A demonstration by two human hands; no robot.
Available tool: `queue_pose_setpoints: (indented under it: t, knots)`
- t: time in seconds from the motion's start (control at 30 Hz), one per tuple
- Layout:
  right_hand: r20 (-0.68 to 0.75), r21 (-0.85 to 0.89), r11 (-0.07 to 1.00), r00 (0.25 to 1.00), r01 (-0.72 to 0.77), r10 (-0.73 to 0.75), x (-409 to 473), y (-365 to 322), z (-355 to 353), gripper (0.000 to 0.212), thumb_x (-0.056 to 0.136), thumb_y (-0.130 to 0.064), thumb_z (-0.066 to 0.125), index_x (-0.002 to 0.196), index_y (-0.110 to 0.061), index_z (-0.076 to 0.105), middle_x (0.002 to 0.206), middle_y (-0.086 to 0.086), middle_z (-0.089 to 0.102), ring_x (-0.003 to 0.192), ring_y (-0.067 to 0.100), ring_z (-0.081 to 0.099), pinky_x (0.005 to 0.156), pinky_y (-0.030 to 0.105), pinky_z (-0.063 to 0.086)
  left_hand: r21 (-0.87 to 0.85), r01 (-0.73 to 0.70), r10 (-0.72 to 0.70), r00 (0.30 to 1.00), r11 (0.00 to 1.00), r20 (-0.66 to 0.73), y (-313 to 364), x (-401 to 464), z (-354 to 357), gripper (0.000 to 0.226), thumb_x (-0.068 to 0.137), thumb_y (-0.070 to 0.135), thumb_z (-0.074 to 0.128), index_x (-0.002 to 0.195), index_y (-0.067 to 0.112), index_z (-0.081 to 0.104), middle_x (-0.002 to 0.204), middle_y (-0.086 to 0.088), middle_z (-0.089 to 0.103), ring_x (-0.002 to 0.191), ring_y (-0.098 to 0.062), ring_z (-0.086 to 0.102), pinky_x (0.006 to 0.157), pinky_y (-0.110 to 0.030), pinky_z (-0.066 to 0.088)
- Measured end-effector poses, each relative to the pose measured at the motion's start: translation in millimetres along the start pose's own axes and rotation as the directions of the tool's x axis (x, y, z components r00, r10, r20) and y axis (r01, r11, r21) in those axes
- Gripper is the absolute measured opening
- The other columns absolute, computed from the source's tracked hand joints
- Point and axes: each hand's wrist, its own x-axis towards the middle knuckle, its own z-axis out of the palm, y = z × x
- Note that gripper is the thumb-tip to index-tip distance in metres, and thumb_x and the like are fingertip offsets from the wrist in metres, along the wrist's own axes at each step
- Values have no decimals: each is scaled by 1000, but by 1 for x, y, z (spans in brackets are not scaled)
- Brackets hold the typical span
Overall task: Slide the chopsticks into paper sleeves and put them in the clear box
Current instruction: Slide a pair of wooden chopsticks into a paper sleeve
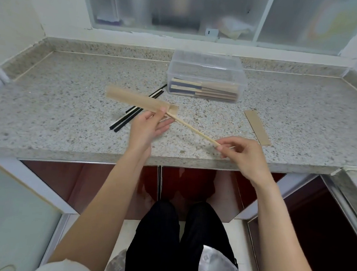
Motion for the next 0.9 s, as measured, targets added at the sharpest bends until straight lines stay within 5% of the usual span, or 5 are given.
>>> queue_pose_setpoints:
  t: [0.17,0.43,0.53,0.9]
  knots:
    - [-36,-18,998,998,55,-56,4,-16,25,13,81,-10,73,91,-17,75,71,-7,70,57,3,63,56,7,41,31,26,-27,999,999,26,-10,-9,8,16,88,24,63,100,15,67,96,-3,73,86,-13,71,68,-18,55]
    - [13,76,997,1000,-27,26,-2,-1,5,6,84,-9,69,90,-10,72,72,4,71,56,5,59,61,12,46,-70,17,-21,998,997,-58,-7,-5,-6,27,90,24,61,112,11,64,105,-5,70,96,-15,68,86,-26,54]
    - [-59,95,995,997,-36,42,-4,3,10,7,82,-10,72,83,-17,74,71,6,72,55,6,59,64,15,49,-60,12,-14,999,998,-30,-9,-6,4,19,90,23,60,106,15,65,103,-3,71,94,-13,68,82,-24,55]
    - [16,126,992,1000,1,-3,9,-24,68,5,84,-13,70,88,-12,73,74,2,72,59,8,65,64,17,52,2,-4,4,999,1000,-38,-11,-7,-10,16,92,22,59,102,13,66,98,-4,72,90,-15,70,72,-20,55]
